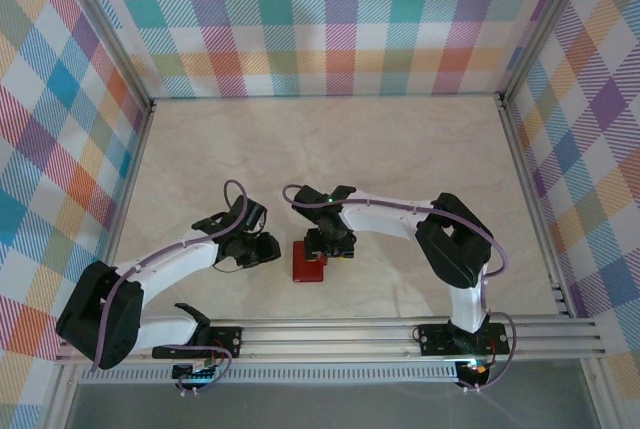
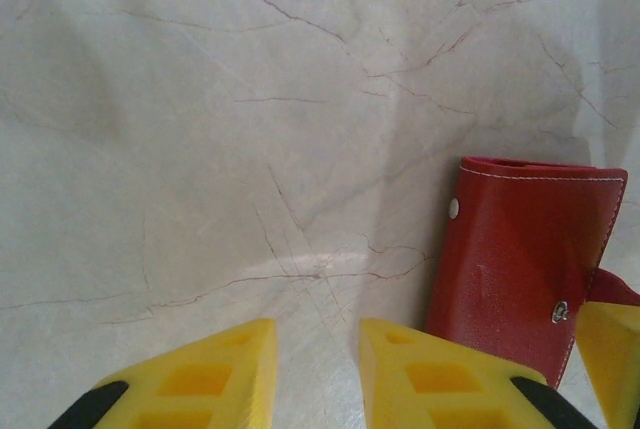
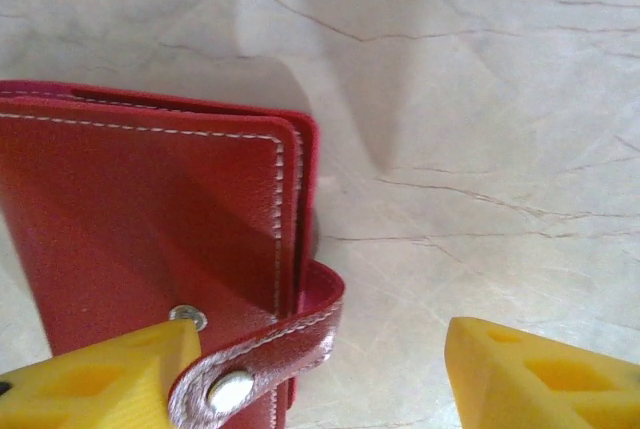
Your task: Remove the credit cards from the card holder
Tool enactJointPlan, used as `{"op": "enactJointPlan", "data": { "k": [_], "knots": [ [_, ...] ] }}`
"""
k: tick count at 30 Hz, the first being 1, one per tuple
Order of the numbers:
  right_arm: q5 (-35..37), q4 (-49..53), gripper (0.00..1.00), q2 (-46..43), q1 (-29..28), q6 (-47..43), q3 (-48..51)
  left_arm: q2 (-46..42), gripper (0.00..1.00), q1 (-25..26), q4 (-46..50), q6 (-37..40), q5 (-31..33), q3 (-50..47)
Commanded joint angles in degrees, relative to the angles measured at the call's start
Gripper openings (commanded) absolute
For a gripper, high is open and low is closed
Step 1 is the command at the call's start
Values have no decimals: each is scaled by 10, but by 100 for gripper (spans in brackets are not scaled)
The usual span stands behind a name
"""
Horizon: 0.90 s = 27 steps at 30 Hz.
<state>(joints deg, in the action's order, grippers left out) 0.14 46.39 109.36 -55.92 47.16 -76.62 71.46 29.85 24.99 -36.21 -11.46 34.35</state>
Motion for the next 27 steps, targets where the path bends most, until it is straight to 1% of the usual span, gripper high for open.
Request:
{"op": "enactJointPlan", "data": {
  "k": [1,5,8,14,19,23,25,27],
  "knots": [
    [21,25,61,-28,-3,10,6,9,29,-5,3,19,-11,18],
    [16,19,47,-35,-3,7,14,25,29,-1,7,32,-18,34],
    [14,7,37,-42,-3,9,27,39,29,9,1,27,-21,49],
    [19,-35,23,-63,-2,10,68,72,31,48,11,14,3,83],
    [6,-93,16,-78,-1,6,109,92,36,79,25,-5,21,109],
    [-1,-132,13,-95,5,2,144,106,40,101,40,-21,30,129],
    [-16,-161,13,-106,11,3,167,114,42,117,48,-26,39,141],
    [-37,-196,13,-117,20,7,191,127,49,132,56,-30,48,154]
  ]
}}
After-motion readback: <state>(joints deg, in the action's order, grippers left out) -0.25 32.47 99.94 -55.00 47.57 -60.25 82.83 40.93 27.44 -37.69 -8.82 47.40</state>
